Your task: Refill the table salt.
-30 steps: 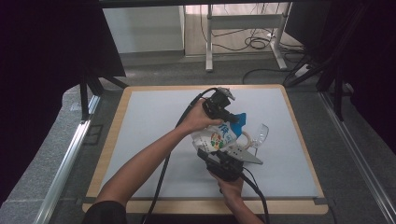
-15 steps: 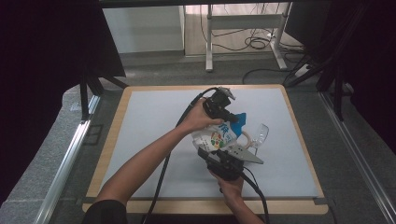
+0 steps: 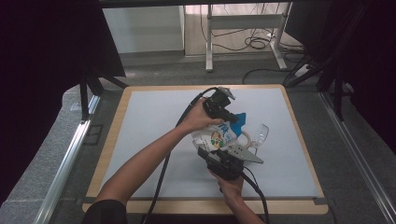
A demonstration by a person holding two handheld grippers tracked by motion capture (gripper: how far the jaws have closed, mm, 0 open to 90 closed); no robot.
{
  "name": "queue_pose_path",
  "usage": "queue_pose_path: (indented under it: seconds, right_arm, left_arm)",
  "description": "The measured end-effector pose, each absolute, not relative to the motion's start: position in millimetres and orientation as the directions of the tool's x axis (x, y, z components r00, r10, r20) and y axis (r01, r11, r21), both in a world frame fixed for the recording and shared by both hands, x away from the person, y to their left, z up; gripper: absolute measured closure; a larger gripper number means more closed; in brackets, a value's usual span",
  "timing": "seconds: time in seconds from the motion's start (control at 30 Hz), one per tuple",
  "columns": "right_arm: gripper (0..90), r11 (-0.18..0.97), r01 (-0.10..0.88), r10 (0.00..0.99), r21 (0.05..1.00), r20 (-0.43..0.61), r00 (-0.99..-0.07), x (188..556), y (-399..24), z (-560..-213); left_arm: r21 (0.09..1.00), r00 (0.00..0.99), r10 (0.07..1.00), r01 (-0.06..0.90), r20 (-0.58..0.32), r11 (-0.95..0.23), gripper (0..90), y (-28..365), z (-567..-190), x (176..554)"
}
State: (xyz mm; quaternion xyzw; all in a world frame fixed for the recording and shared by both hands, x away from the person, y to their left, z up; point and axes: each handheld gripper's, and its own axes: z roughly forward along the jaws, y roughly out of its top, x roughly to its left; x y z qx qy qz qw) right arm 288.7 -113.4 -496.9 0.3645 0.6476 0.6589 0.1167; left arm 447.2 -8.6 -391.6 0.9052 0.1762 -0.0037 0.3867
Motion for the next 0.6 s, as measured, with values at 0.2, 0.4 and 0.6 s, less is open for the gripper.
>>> queue_pose_path:
  seconds: [0.2, 0.4, 0.6]
  right_arm:
    - [59.3, -0.133, 0.320, 0.626, 0.938, 0.330, -0.707, 288.7, -113.6, -497.0]
    - [59.3, -0.132, 0.318, 0.625, 0.939, 0.328, -0.708, 288.9, -113.5, -497.1]
    - [59.3, -0.133, 0.317, 0.626, 0.939, 0.328, -0.708, 288.8, -113.8, -496.8]
  left_arm:
    - [0.697, 0.938, 0.315, 0.321, -0.142, -0.641, 90.0, -9.3, -391.7, 447.1]
    - [0.696, 0.938, 0.317, 0.322, -0.141, -0.642, 90.0, -8.8, -391.8, 447.3]
    - [0.697, 0.938, 0.317, 0.321, -0.140, -0.641, 90.0, -9.6, -391.3, 446.7]
